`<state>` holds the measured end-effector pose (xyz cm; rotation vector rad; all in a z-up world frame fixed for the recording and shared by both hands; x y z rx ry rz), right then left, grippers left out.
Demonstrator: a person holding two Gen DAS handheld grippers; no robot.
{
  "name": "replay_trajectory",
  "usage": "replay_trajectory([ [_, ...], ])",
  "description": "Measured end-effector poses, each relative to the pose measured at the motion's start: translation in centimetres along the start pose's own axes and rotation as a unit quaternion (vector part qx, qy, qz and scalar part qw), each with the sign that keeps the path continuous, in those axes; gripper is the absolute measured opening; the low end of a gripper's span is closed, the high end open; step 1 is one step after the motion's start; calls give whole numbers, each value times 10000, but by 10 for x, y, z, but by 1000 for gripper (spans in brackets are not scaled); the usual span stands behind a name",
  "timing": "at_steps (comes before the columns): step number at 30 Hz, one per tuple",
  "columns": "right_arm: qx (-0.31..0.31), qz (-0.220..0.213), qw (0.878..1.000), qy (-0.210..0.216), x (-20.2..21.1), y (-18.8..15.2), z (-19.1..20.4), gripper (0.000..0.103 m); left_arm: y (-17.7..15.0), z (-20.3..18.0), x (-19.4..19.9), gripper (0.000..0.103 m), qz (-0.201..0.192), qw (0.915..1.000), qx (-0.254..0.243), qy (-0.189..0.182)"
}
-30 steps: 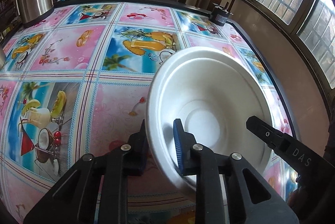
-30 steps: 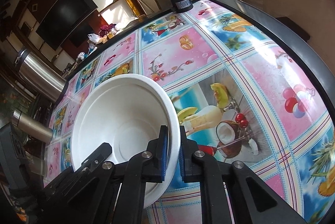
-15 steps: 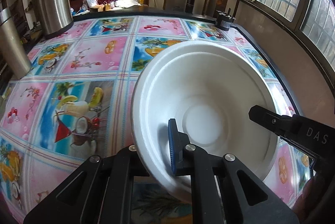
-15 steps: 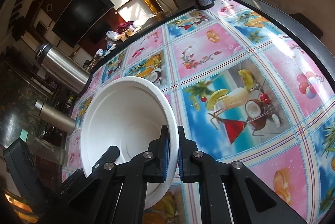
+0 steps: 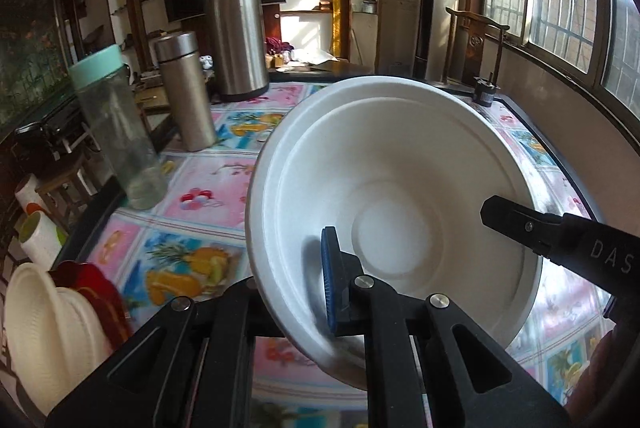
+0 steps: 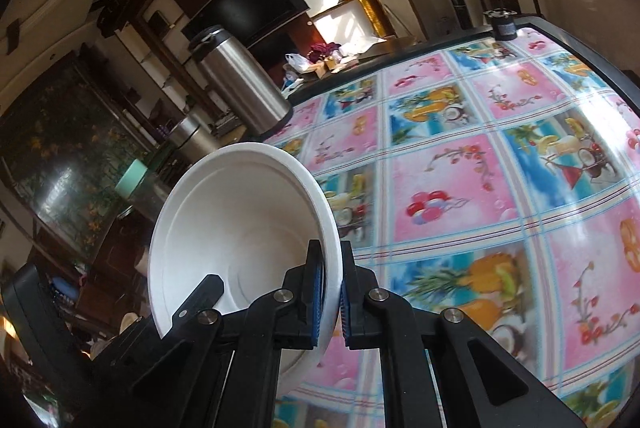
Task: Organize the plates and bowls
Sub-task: 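Carry the larger white bowl over to the red plate stack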
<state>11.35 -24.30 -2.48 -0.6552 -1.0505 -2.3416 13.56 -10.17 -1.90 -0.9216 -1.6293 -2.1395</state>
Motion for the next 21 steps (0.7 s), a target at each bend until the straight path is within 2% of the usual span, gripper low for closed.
replay_trajectory([
  [5, 402, 91, 9985, 363, -2, -35, 66, 8, -22, 62, 36, 10, -223, 9984, 184, 485],
  [12, 1023, 247, 9924, 631, -10, -87, 151, 8, -53, 140, 71, 10, -391, 9922, 600, 1024],
  [21, 1514, 413, 9854, 660, -26, -137, 207, 9, -87, 199, 90, 10, -495, 9842, 972, 1394],
])
Point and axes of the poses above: each gripper's, at about its wrist camera, not at the fingertips, and x roughly against the way its jaws point, z to its left, y to its top, the point moved 4 cm from there along -x, roughly the way its jaws point, and after that the axes turned 9 degrees about -x, right-handed, at the moved point
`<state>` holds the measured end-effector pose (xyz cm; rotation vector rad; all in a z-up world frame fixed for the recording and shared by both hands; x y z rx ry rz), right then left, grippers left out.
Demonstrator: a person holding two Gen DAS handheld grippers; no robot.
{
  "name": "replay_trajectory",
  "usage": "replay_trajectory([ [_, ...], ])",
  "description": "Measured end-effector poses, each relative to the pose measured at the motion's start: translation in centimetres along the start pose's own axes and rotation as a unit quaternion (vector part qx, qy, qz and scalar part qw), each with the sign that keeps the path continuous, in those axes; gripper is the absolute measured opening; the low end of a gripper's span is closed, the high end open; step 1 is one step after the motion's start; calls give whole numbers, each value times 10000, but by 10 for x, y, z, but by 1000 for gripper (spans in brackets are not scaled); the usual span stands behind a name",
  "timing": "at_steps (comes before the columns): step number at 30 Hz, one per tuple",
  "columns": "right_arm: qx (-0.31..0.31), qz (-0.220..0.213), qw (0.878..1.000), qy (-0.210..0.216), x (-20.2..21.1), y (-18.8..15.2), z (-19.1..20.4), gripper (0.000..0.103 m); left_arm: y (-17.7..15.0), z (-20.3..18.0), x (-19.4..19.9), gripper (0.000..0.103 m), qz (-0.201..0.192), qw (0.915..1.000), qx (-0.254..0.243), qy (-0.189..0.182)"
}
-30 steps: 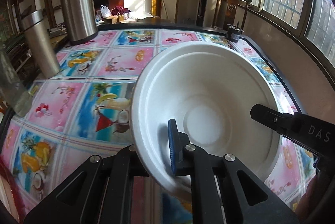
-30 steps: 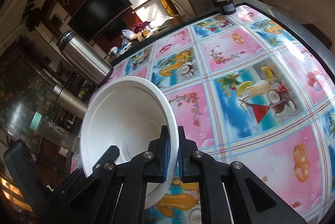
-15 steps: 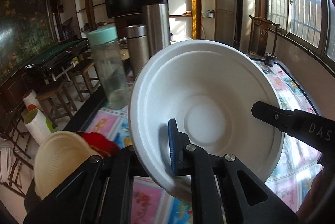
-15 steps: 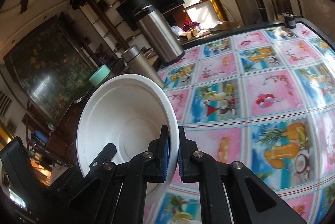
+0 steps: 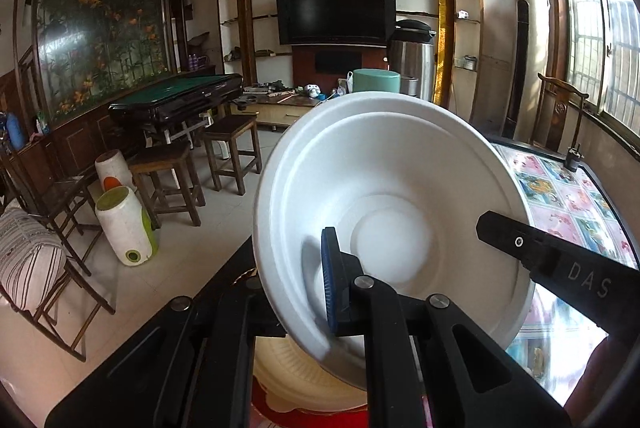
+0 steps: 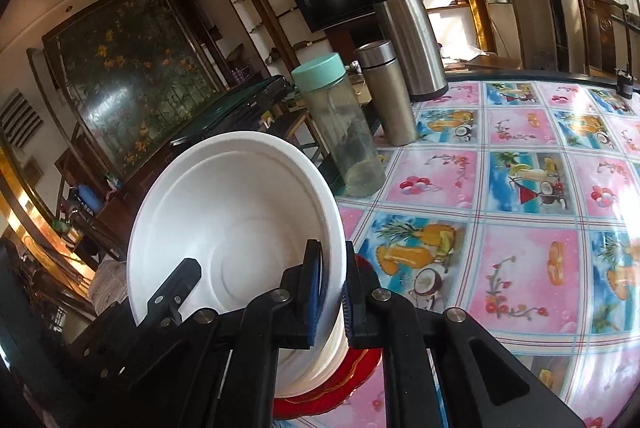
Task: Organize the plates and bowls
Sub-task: 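Carry the larger white bowl over to the red plate stack, then lower the larger white bowl onto the bowls on the red plate stack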
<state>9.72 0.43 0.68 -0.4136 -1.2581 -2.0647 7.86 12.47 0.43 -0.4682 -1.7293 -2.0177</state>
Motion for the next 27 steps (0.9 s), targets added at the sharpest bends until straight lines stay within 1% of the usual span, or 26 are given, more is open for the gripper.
replay_trajectory([
  [6, 200, 75, 9997, -114, -12, -16, 18, 10, -13, 16, -4, 10, 74, 9999, 141, 45],
  [12, 219, 175, 9994, -223, -20, -23, 14, 10, -21, 23, -10, 10, 154, 9998, 152, 54],
  [23, 235, 386, 9984, -352, -39, -36, 4, 11, -36, 21, -22, 10, 373, 9992, 129, 87],
  [27, 285, 387, 9980, -406, -43, -39, 4, 11, -40, 20, -28, 10, 456, 9988, 112, 108],
])
Point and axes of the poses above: each gripper's, at about its wrist camera, not at the fingertips, and x roughly against the way its jaws point, z to its left, y to its top, the point moved 4 cm from there along -x, roughly the way its jaws point, and after that the axes turned 9 degrees about -x, right-handed, at the moved point
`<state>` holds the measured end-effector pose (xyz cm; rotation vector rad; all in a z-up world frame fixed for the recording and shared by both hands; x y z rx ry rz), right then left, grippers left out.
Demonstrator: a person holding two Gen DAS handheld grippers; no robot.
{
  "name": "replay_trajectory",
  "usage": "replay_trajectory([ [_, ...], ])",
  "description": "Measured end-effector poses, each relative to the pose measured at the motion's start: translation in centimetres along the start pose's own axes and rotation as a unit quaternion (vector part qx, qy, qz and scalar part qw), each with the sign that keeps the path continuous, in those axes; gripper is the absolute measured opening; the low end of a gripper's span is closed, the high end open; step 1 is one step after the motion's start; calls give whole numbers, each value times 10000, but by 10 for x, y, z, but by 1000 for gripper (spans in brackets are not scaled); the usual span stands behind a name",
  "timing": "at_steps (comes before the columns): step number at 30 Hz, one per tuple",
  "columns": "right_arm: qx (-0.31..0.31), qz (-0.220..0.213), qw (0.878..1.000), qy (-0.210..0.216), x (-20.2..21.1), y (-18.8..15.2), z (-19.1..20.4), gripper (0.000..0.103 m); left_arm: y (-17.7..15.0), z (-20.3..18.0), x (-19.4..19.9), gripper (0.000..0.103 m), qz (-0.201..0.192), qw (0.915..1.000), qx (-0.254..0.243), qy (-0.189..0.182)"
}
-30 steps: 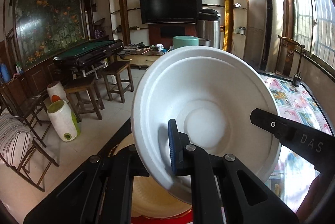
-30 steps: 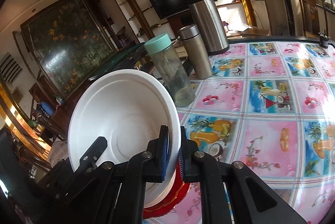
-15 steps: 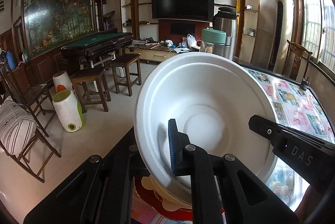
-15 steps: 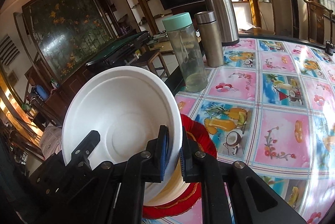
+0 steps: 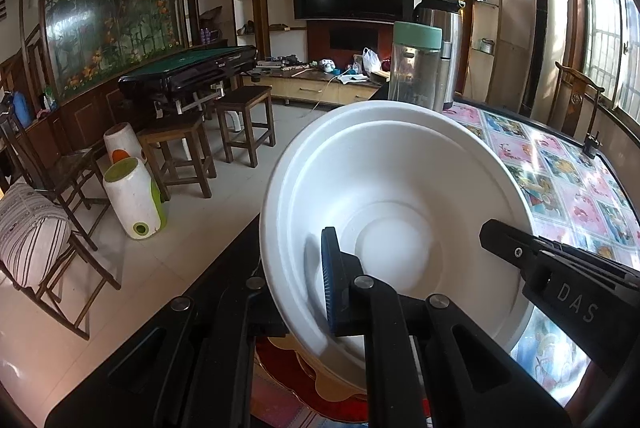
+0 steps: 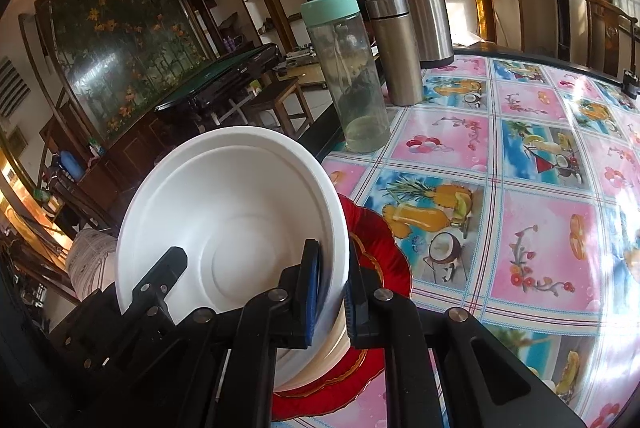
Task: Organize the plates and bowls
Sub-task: 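Lower the larger white bowl onto the bowls on the red plate stack, then open both grippers to release the white bowl and withdraw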
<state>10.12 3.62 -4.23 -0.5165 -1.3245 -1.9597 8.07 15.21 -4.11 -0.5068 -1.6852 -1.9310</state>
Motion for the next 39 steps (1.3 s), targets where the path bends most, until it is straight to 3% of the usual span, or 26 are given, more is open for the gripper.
replay_trajectory([
  [13, 255, -69, 9996, -106, -4, -3, 6, 13, -1, 1, -3, 11, 19, 9999, -34, 155],
  [18, 426, -88, 9990, -119, -6, -6, 8, 18, -2, 3, 1, 12, -35, 9992, -56, 388],
  [20, 406, -152, 9990, -49, -2, -5, 6, 29, -2, 5, 1, 13, -40, 9988, -42, 478],
  [23, 354, -461, 9983, 93, 12, 3, 0, 45, -2, 9, 5, 28, -86, 9981, -17, 603],
  [25, 280, -699, 9970, 173, 24, 10, -7, 49, 0, 10, 11, 40, -215, 9970, -12, 744],
  [27, 181, -906, 9955, 221, 35, 17, -17, 53, 4, 11, 18, 58, -337, 9957, -10, 866],
  [33, -45, -1207, 9927, 71, 55, 34, -52, 57, 18, 5, 44, 76, -783, 9906, -91, 1118],
  [39, -228, -1291, 9913, -124, 64, 43, -91, 57, 29, -10, 60, 77, -1002, 9878, -250, 1163],
])
Point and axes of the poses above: each gripper's, at about its wrist camera, not at the fingertips, and x roughly against the way its jaws point, z to its left, y to its top, the point moved 4 cm from there along -x, roughly the way its jaws point, and after that the axes turned 9 degrees about -x, right-handed, at the moved point
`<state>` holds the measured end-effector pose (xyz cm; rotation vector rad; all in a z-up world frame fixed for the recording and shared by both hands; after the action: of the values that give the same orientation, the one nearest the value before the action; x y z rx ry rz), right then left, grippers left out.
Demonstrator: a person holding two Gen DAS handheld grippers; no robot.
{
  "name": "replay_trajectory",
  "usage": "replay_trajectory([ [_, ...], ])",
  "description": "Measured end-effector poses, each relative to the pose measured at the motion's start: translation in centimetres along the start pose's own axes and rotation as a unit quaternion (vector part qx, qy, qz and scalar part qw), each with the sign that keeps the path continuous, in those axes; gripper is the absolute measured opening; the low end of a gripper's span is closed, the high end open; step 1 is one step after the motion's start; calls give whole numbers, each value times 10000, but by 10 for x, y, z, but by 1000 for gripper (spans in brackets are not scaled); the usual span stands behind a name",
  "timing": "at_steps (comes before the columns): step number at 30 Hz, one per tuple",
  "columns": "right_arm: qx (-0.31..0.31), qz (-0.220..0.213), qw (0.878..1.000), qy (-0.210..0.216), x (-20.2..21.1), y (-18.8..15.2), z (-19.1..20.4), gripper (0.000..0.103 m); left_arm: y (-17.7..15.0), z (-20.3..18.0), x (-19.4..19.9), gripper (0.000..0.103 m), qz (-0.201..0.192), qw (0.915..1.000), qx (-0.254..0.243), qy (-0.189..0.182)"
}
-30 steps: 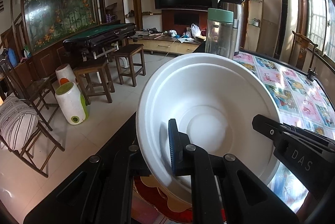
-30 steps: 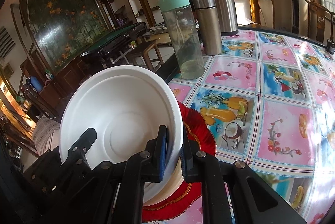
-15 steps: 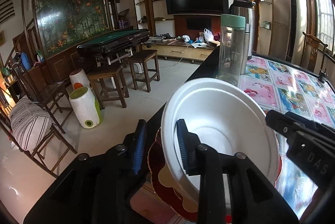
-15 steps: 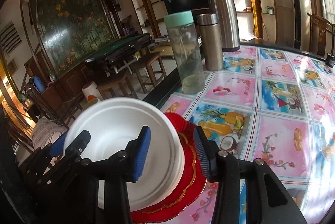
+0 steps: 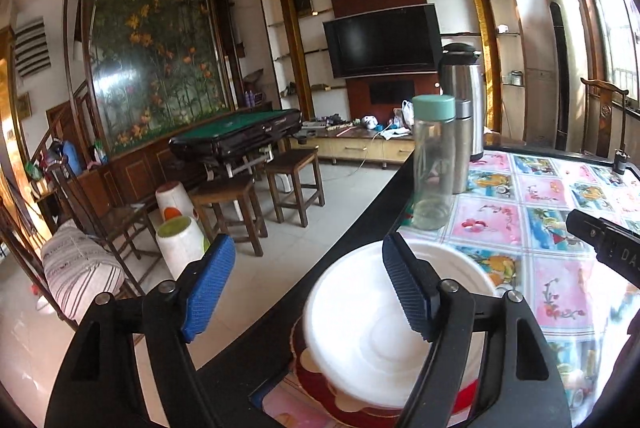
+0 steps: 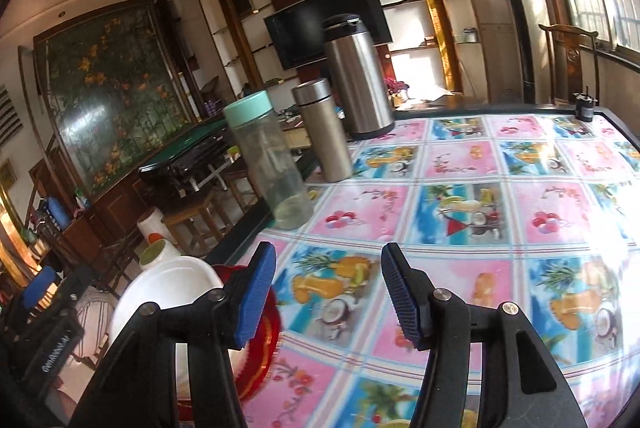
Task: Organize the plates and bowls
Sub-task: 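Open both grippers to release the white bowl and withdraw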
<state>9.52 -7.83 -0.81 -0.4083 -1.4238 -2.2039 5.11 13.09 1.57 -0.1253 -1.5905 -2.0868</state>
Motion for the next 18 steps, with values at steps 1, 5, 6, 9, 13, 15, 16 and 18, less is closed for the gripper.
replay_trajectory([
  [1, 0, -21, 10000, -44, 1, 2, -6, 57, 2, -3, 2, 77, -19, 10000, -26, -10],
  [5, 57, -95, 9997, -234, 8, 7, -22, 58, 13, -23, 12, 78, -136, 9997, -163, -107],
  [6, 86, -100, 9994, -304, 9, 8, -27, 59, 16, -28, 15, 78, -152, 9996, -190, -154],
  [9, 120, -141, 9988, -455, 13, 12, -42, 60, 27, -46, 21, 78, -204, 9989, -283, -321],
  [13, 85, -211, 9972, -710, 21, 21, -70, 60, 39, -72, 31, 80, -306, 9973, -413, -527],
  [15, 12, -239, 9965, -796, 25, 26, -87, 60, 45, -90, 35, 80, -336, 9958, -485, -693],
  [16, -42, -264, 9959, -868, 28, 29, -98, 60, 47, -98, 37, 80, -349, 9952, -522, -755],
  [18, -137, -308, 9947, -968, 33, 35, -116, 61, 54, -117, 41, 80, -390, 9931, -624, -910],
])
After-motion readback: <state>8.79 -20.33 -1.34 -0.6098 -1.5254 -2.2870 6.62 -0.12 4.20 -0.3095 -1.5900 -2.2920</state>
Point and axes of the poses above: each gripper's, at about its wrist camera, not at the fingertips, and x roughly against the way its jaws point, z to its left, y to its top, the point moved 4 cm from there along -x, roughly the way its jaws point, and after that the axes turned 9 degrees about -x, right-handed, at the moved point
